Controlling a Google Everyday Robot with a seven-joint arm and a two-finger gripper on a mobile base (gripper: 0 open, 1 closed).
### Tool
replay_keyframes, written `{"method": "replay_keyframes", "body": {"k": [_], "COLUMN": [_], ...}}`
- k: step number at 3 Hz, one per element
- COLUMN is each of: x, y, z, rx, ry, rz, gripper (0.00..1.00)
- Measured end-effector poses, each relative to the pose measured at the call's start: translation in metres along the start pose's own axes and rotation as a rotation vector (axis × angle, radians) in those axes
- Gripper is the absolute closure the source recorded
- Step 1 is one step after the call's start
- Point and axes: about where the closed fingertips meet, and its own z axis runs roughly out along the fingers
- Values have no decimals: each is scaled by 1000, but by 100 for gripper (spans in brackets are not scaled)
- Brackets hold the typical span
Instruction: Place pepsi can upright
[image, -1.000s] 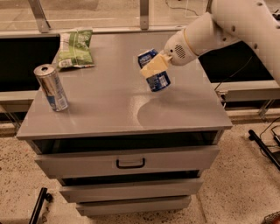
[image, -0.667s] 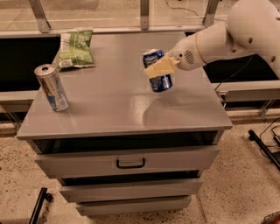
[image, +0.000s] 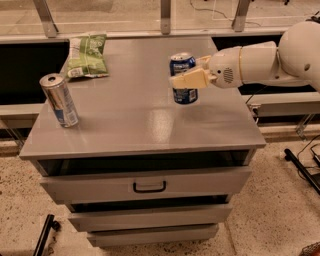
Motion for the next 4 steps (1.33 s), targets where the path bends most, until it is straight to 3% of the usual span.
{"method": "replay_keyframes", "body": {"k": [1,2,4], "x": [1,-9,-19], "y": [-3,-3,-3], "z": [-4,-2,3], "rx": [21,41,97], "ry": [73,119,155], "rz": [-48,-58,-49], "gripper": [100,100,94]}}
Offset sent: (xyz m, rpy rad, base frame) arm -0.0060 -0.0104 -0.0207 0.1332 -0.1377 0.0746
